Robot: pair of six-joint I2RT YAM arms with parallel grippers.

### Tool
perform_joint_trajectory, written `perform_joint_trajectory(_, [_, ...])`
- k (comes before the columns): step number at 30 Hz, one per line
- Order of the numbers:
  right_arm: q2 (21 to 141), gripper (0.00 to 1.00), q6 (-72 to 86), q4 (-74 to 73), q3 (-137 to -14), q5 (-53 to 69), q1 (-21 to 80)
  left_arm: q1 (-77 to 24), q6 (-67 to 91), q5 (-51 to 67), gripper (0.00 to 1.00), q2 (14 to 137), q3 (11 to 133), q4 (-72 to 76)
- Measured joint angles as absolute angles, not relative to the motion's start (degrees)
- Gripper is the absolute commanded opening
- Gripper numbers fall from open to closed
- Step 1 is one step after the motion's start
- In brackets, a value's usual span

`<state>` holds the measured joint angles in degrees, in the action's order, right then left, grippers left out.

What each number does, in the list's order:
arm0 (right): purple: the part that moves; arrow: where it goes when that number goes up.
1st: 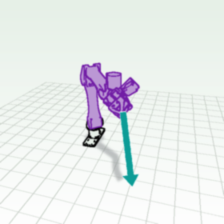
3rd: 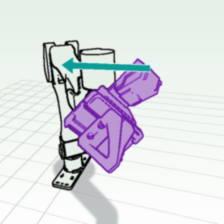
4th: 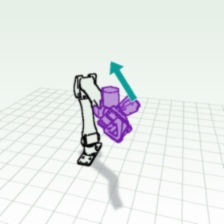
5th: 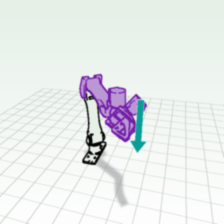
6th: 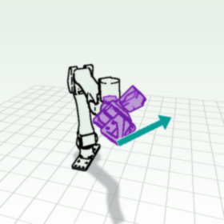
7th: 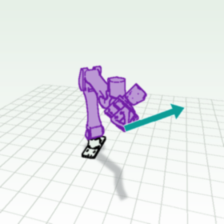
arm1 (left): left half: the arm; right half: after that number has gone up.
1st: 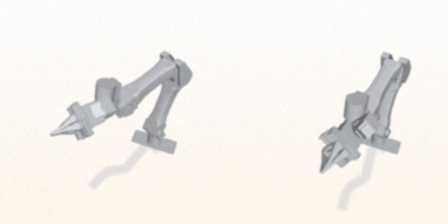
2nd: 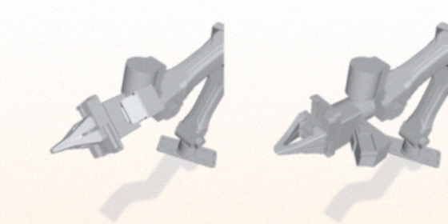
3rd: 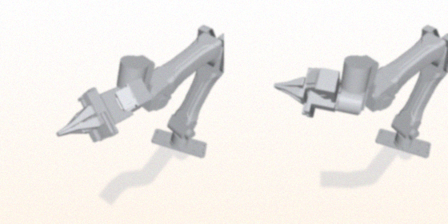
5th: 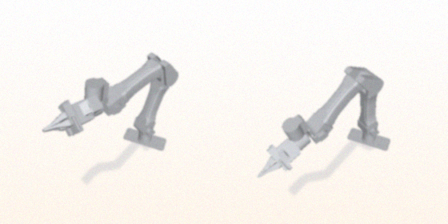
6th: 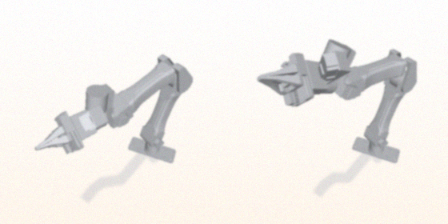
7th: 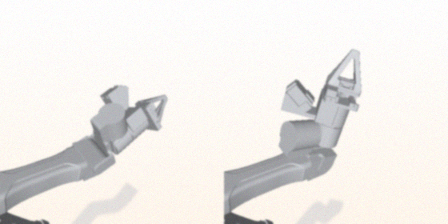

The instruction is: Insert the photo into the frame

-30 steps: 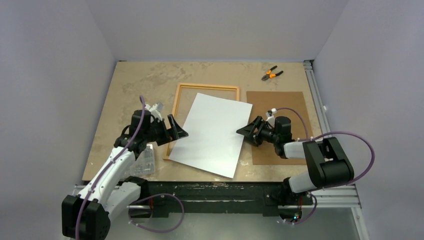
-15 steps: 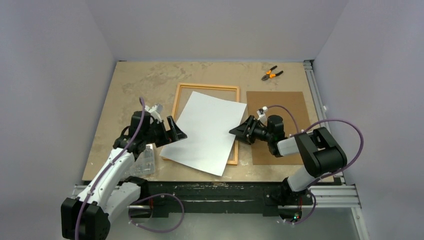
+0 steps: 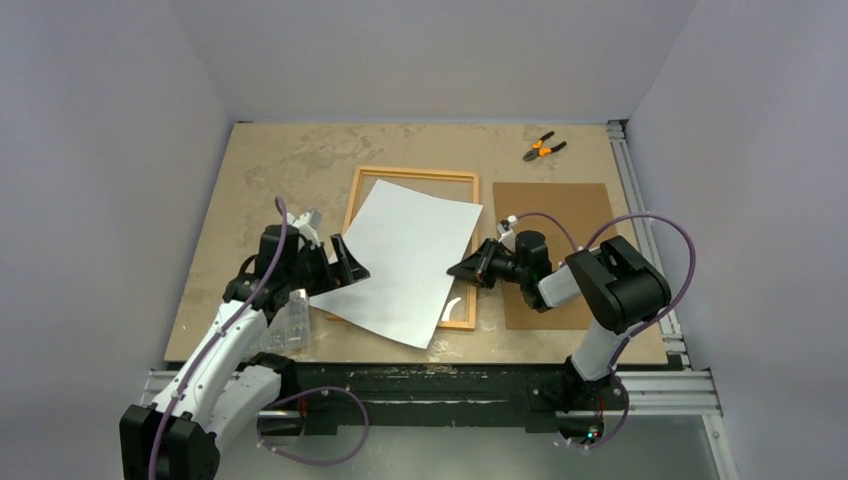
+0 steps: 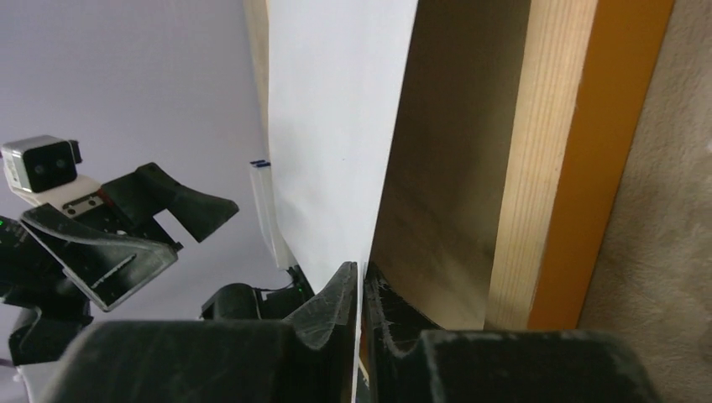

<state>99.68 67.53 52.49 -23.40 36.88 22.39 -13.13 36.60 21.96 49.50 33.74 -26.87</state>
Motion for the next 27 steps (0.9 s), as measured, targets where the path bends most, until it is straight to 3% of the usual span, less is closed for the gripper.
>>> perform_joint_trajectory(7, [96.5, 0.00, 67.2, 49.7, -23.6, 36.8, 22.4, -13.1, 35.7, 19.0, 0.85, 48.4, 33.7, -29.6])
perform_joint_trajectory(18, [76.0, 0.00, 48.6, 12.1, -35.6, 29.9, 20.7, -13.1, 34.8, 13.1, 0.78, 50.2, 35.5, -32.7])
perform_joint_trajectory(27, [69.4, 0.00, 38.9, -8.1, -39.3, 29.5, 10.8, -13.1, 34.1, 7.2, 0.75, 58.8, 38.0, -34.1])
